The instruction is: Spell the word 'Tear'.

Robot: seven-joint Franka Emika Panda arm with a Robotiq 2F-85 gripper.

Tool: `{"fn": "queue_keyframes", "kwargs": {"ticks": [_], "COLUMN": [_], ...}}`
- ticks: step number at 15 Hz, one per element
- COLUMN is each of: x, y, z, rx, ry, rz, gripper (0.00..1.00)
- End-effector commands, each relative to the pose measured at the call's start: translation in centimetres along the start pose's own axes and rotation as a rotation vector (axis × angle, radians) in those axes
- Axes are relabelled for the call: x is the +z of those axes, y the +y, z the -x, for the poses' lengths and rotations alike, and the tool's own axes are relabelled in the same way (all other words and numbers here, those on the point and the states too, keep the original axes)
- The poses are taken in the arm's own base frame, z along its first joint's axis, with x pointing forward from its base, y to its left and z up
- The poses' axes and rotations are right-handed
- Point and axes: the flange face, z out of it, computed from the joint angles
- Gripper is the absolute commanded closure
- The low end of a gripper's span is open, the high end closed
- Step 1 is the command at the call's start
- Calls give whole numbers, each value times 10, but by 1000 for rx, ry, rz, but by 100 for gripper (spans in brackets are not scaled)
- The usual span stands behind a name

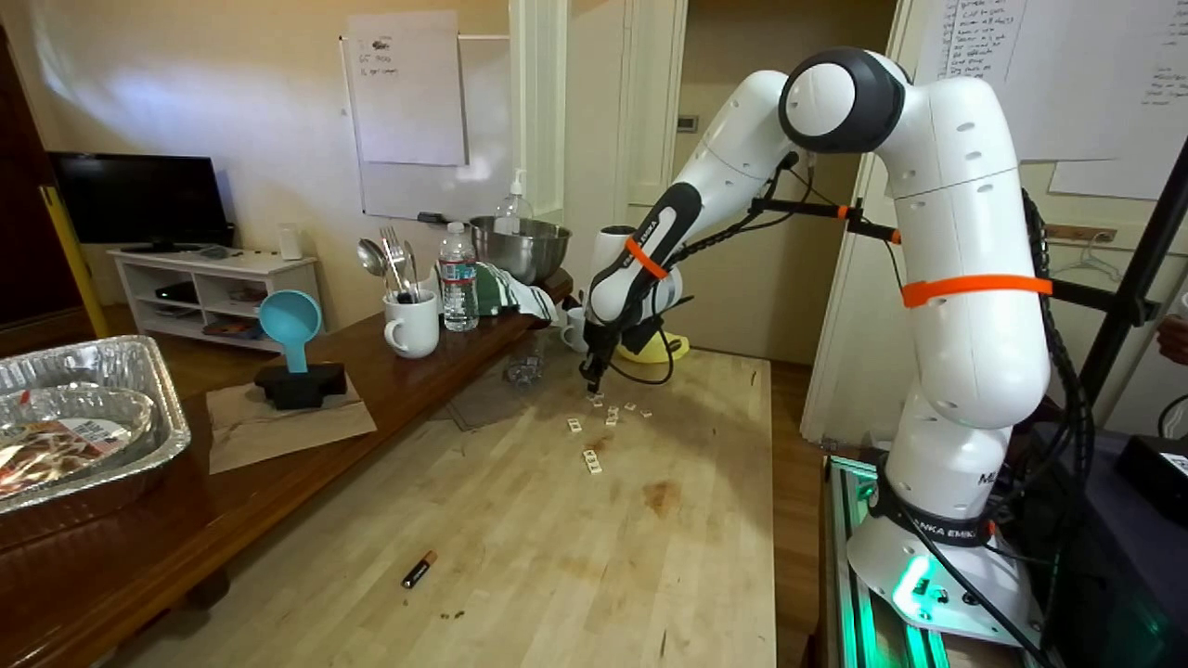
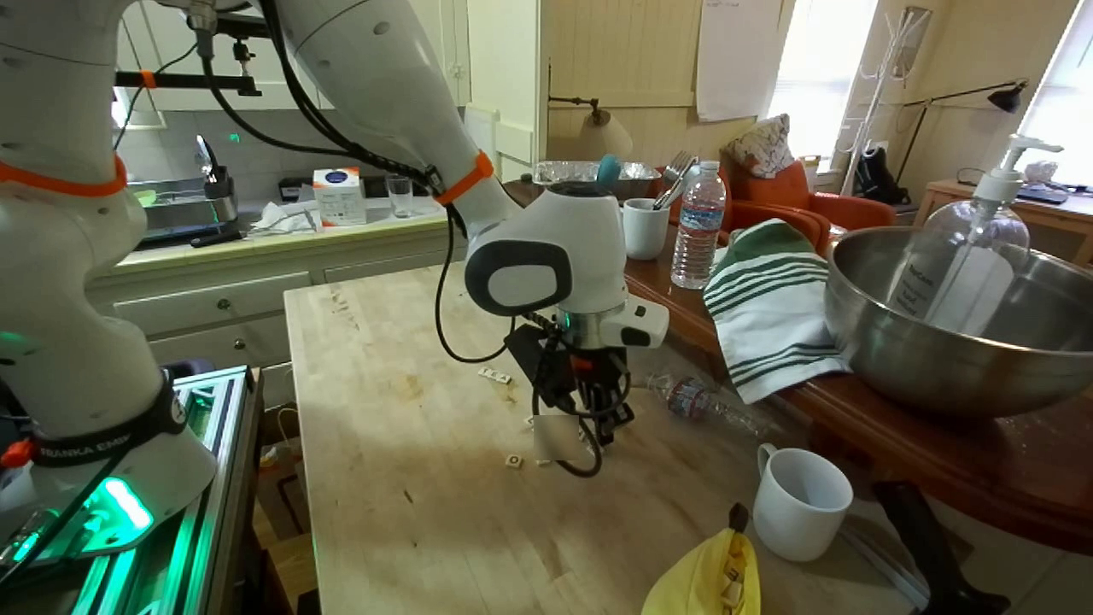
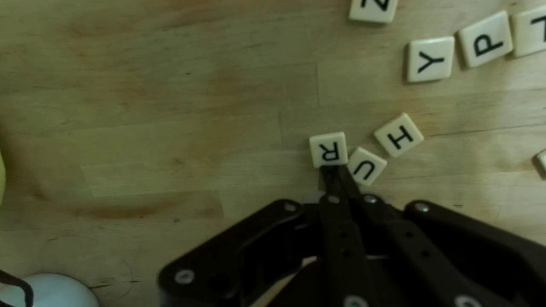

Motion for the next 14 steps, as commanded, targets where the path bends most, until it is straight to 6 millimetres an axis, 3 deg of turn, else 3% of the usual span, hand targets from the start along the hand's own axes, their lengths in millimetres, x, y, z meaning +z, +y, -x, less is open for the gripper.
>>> {"fn": "queue_keyframes", "kwargs": {"ticks": [1, 14], "x": [-1, -3], "y": [-2, 1], "z": [0, 8], "rx": [-12, -7], "ry": [6, -15], "rz": [-7, -7], "gripper": [100, 100]}}
